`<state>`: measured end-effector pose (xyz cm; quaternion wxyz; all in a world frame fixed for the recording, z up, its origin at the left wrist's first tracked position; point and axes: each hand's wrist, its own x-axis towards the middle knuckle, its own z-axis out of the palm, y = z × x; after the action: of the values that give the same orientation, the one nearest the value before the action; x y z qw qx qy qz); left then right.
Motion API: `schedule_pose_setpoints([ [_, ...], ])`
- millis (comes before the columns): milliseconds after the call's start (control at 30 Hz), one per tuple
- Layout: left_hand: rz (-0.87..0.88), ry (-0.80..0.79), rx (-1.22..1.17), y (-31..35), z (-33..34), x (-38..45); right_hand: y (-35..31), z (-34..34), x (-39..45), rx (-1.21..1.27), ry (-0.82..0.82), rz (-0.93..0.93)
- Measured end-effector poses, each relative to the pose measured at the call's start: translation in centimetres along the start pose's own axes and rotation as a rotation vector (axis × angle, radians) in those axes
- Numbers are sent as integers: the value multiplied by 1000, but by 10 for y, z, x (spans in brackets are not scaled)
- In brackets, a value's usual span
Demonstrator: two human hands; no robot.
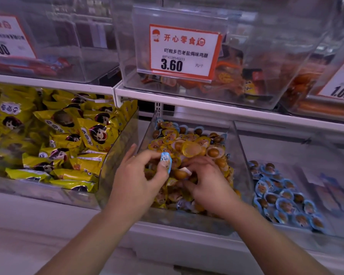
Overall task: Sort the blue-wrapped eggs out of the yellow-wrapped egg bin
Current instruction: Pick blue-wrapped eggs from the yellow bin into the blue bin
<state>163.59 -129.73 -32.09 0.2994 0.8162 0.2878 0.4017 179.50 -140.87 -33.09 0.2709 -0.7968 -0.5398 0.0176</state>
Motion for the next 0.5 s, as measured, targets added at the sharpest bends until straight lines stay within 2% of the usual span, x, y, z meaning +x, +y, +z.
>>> schedule_pose_setpoints([
  [100,-16,33,-198,9,2,0,1,-15,1,343,105,203],
  [200,-106,-49,-383,17,10,3,4,-31,-2,499,235,296],
  [333,-437,-58,-520,26,23,7,5,-40,-7,377,268,281],
  [433,-659,-15,-731,28,25,12,-6,-39,-12,330,176,178],
  [500,-709,-96,-871,25,23,13,-16,-36,-15,284,99,57],
])
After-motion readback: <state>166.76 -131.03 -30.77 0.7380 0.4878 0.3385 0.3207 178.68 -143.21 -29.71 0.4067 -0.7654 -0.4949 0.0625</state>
